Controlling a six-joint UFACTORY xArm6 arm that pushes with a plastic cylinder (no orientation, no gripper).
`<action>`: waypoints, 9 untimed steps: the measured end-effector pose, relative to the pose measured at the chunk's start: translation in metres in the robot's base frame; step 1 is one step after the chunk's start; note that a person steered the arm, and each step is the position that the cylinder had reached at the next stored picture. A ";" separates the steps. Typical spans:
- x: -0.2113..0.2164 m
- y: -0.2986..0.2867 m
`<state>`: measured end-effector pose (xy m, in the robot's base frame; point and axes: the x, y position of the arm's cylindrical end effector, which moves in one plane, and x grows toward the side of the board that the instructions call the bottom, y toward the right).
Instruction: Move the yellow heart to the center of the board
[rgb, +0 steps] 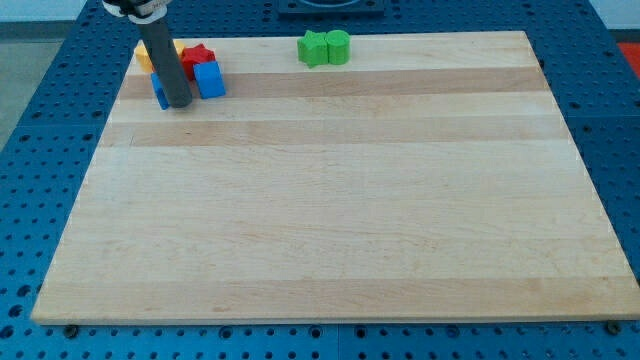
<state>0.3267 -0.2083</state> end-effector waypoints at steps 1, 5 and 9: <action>0.011 0.007; -0.019 0.130; -0.135 0.079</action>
<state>0.1916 -0.1289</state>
